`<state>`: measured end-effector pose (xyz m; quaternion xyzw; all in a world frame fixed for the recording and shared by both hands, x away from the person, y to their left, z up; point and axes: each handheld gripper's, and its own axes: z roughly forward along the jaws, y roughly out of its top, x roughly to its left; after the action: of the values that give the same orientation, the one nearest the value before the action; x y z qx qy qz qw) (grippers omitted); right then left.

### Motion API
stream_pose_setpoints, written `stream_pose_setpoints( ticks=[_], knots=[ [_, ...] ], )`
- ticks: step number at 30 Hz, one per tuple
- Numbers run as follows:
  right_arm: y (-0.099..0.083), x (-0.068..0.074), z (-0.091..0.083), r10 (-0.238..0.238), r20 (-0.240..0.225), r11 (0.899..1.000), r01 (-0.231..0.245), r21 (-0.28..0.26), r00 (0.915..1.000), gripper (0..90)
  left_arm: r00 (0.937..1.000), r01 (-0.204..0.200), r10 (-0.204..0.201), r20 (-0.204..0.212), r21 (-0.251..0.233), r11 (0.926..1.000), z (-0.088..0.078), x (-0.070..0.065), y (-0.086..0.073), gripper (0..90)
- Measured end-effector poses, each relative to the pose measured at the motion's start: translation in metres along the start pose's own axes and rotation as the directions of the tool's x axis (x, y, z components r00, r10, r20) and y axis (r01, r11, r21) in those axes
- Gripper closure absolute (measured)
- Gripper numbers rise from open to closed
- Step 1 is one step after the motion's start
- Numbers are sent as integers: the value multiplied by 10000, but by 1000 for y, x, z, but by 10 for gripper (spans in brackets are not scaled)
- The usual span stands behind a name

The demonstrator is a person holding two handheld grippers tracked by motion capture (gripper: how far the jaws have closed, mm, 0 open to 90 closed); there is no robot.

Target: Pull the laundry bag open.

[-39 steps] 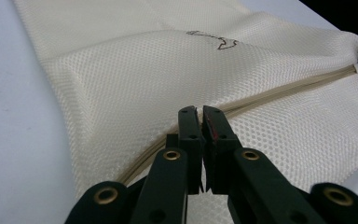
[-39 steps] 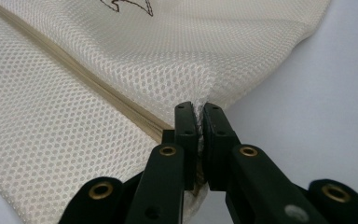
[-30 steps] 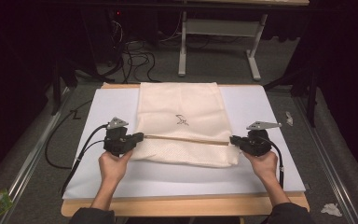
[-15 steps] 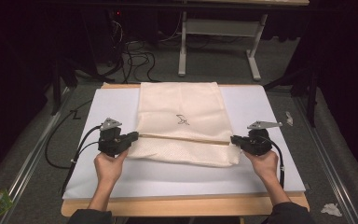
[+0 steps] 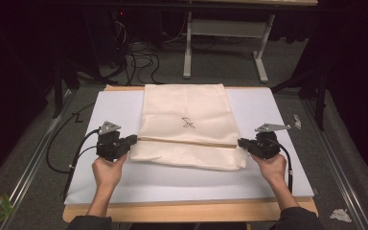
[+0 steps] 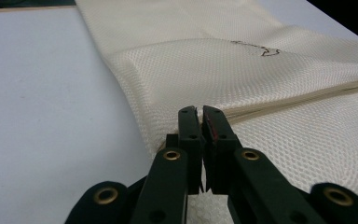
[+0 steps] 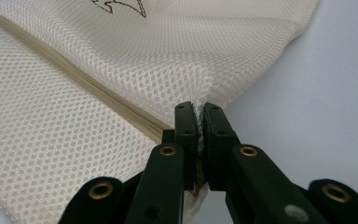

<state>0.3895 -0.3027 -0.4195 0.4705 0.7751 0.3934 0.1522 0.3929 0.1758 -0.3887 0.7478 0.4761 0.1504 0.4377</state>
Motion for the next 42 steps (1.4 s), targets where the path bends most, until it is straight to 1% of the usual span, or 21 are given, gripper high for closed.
stream_pose_setpoints(
  ticks=[2, 4, 6, 7, 9, 13, 16, 19, 23, 25, 26, 28, 30, 33, 37, 42],
  knots=[
    [0, -1, -1, 71, 20, 10000, -71, -29, 10000, 872, 10000, 36, -36, -21, -25, 10000, -1, 1, 0, 873],
    [1, -2, -2, 128, 17, 9999, -127, -64, 9999, 872, 9999, 92, -92, 52, -56, 9999, -1, 1, 0, 873],
    [2, -2, -3, 141, 39, 9998, -140, -119, 9999, 872, 10000, -8, 8, -93, 29, 10000, -1, 1, -1, 873],
    [2, -2, -4, 137, 101, 9998, -136, -120, 9999, 872, 10000, 3, -3, -78, 48, 10000, -1, 1, -1, 873],
    [3, -3, -5, 158, 121, 9997, -156, -176, 9998, 873, 9997, -46, 47, -223, 51, 10000, -2, 2, -1, 873],
    [2, -4, -7, 217, 112, 9995, -214, -247, 9997, 873, 9997, -40, 41, -222, 48, 10000, -4, 4, -1, 873],
    [2, -4, -8, 108, 166, 9995, -103, -295, 9998, 873, 9995, -100, 102, -298, 72, 9999, -1, 4, -2, 873],
    [1, -3, -9, 153, 211, 9996, -148, -253, 9997, 873, 9992, -161, 166, -352, 165, 9997, 3, 3, -2, 873],
    [-4, -3, -11, 108, 308, 9998, -102, -190, 9995, 873, 9995, -231, 235, -226, 193, 9995, 6, 1, -3, 872],
    [-4, -3, -13, 184, 333, 9995, -175, -271, 9993, 872, 9994, -232, 236, -257, 159, 9996, 7, 1, -4, 872],
    [-4, -3, -14, 128, 361, 9995, -117, -300, 9993, 872, 9994, -283, 285, -201, 136, 9995, 7, 1, -4, 871],
    [-3, -2, -15, -13, 460, 9994, 28, -335, 9989, 870, 9997, -250, 250, -51, -47, 9997, 6, 2, -5, 869],
    [-3, -2, -15, 58, 365, 9995, -47, -312, 9993, 865, 9995, -320, 320, 55, -93, 9994, 6, 2, -7, 866],
    [-5, -3, -14, 172, 331, 9994, -162, -302, 9993, 858, 9990, -437, 436, 124, 80, 9990, 10, 3, -12, 864],
    [-8, -3, -12, 179, 311, 9997, -173, -184, 9994, 853, 9992, -311, 307, 267, 128, 9994, 12, 4, -18, 864],
    [-8, -3, -12, 225, 342, 9996, -218, -202, 9992, 847, 9989, -353, 349, 301, 130, 9993, 13, 5, -21, 859]
  ],
)
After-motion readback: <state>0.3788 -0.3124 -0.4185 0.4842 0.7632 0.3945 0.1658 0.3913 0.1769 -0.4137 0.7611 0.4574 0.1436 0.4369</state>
